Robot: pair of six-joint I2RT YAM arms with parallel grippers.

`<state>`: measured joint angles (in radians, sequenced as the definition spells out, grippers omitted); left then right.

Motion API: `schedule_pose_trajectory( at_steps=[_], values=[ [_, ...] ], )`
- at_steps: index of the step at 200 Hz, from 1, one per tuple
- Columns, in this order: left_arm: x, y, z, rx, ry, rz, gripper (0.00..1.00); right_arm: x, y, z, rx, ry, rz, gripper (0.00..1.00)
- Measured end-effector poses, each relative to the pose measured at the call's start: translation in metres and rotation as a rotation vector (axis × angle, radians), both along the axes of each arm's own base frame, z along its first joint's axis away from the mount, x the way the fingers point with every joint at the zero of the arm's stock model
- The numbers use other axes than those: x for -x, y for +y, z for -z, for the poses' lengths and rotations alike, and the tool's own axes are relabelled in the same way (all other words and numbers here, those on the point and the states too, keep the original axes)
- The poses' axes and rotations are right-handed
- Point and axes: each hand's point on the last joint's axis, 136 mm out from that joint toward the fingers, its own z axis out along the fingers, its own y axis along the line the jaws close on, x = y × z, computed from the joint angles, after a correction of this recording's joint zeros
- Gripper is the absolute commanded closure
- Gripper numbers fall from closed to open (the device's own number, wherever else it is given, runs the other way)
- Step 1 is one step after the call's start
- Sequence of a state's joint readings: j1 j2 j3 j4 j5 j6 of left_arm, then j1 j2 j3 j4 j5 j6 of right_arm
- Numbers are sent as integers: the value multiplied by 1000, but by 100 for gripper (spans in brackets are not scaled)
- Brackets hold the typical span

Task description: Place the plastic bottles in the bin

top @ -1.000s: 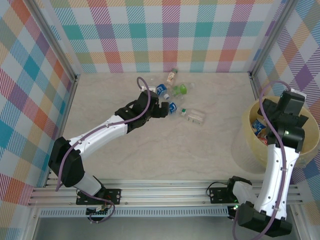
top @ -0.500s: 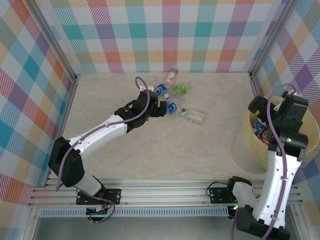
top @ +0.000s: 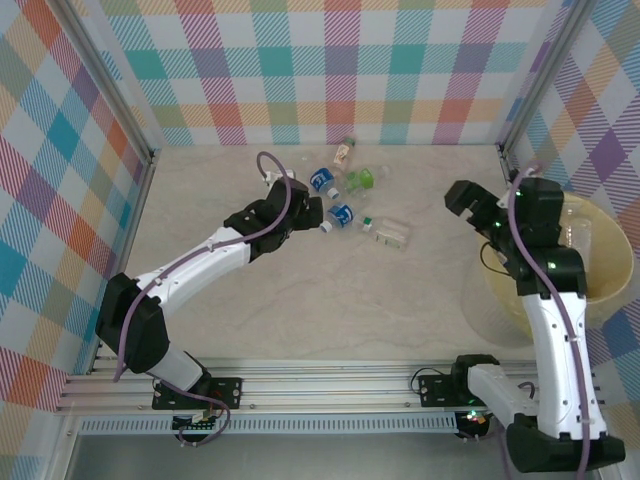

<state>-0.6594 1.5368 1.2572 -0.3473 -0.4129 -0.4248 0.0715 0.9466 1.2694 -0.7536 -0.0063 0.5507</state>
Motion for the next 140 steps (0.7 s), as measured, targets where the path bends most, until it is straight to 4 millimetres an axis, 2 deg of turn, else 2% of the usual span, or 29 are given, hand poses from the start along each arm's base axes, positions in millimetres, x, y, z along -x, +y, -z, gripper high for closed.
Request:
schedule_pose_trajectory(
  at_steps=[36,57,84,107,140],
  values=[
    [-4,5,3,21,13,-24,0,-29,55,11,16,6,-134,0],
    [-8,4,17,21,49,-33,0,-45,92,28,40,42,-214,0],
    [-15,3,35,17,104,-48,0,-59,126,52,71,93,-282,0],
    [-20,-2,43,31,138,-49,0,-67,138,68,109,127,-312,0],
    [-23,-11,45,59,155,-23,0,-73,131,76,176,138,-287,0]
  ],
)
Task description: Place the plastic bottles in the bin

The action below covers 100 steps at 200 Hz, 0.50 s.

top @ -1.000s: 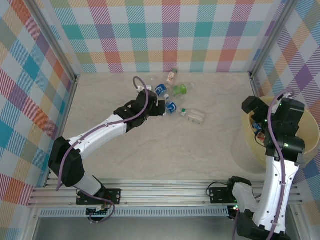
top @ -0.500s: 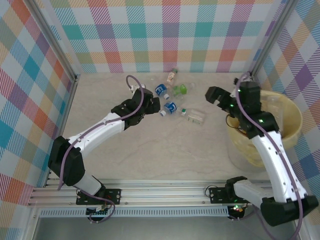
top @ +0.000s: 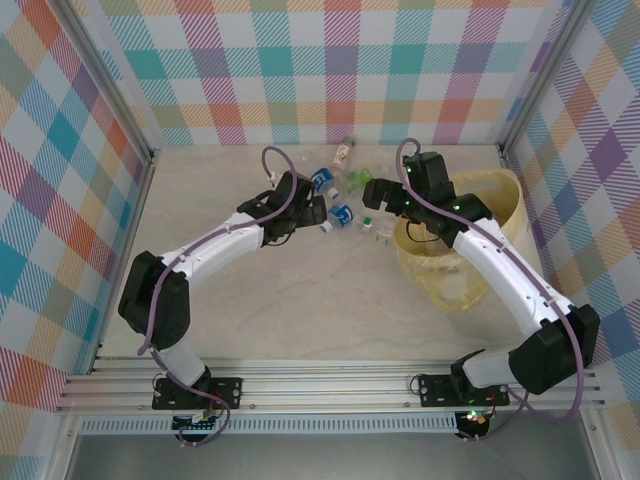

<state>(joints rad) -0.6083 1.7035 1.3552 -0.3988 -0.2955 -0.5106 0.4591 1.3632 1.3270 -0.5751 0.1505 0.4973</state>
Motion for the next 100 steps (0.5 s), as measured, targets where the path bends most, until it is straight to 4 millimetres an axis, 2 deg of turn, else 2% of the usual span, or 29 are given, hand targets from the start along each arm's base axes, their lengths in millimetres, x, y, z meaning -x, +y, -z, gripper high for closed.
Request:
schedule_pose_trajectory(
  at_steps=[21,48,82,100],
  values=[
    [-3,-8,6,24,24,17,0,0,-6,-5,24,-22,18,0],
    [-4,-23,20,74,72,61,0,5,-25,-16,70,-61,80,0],
    [-3,-37,17,131,80,109,0,24,-60,-48,113,-162,172,0],
    [-3,-44,13,162,79,135,0,39,-84,-57,125,-192,231,0]
  ],
)
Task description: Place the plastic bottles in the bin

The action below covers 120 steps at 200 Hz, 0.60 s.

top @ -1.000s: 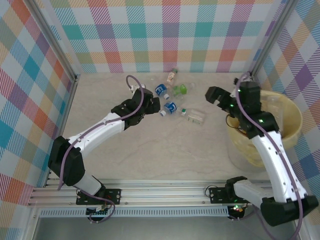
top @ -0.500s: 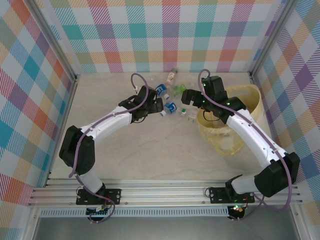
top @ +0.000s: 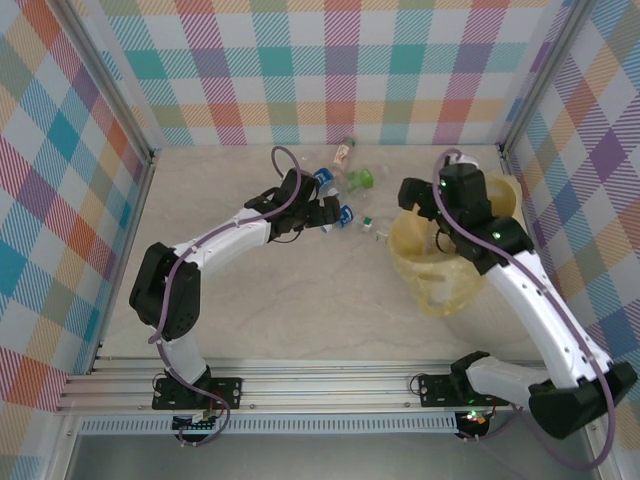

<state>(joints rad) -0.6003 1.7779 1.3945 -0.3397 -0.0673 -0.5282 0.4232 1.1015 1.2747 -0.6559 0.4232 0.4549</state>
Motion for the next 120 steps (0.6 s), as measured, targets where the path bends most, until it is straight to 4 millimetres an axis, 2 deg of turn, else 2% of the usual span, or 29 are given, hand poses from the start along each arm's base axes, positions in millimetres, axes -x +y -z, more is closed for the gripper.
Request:
schedule_pose_trajectory(
  at_steps=[18,40,79,97,120],
  values=[
    [1,-9,-4,32,3,29,0,13,-24,-1,16,-5,63,0],
    [0,-23,-12,73,-7,66,0,25,-49,10,44,25,127,0],
    [-3,-38,-16,105,-8,102,0,30,-92,34,61,106,240,0],
    [-2,-39,-13,101,1,105,0,27,-97,48,58,150,231,0],
    [-2,-37,-11,92,4,98,0,9,-96,48,38,129,193,0]
  ],
)
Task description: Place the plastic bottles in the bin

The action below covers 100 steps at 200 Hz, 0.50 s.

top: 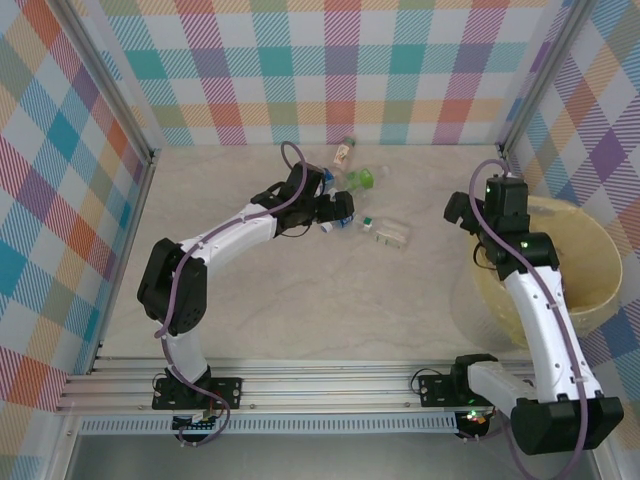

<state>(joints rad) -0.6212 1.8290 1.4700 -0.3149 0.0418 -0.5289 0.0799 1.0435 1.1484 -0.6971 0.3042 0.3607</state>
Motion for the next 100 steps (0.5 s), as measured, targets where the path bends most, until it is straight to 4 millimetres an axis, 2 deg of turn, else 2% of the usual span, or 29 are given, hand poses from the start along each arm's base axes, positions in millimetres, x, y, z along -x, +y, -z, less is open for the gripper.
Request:
schedule_pose_trajectory(
  at_steps=[30,67,100],
  values=[
    [-1,5,3,-25,2,-20,0,-30,-1,-1,-39,-41,-47,0],
    [0,14,9,-67,13,-46,0,-63,-14,-6,-15,-67,-53,0],
    [-2,19,10,-87,4,-67,0,-65,-26,-12,44,-78,-37,0]
  ],
)
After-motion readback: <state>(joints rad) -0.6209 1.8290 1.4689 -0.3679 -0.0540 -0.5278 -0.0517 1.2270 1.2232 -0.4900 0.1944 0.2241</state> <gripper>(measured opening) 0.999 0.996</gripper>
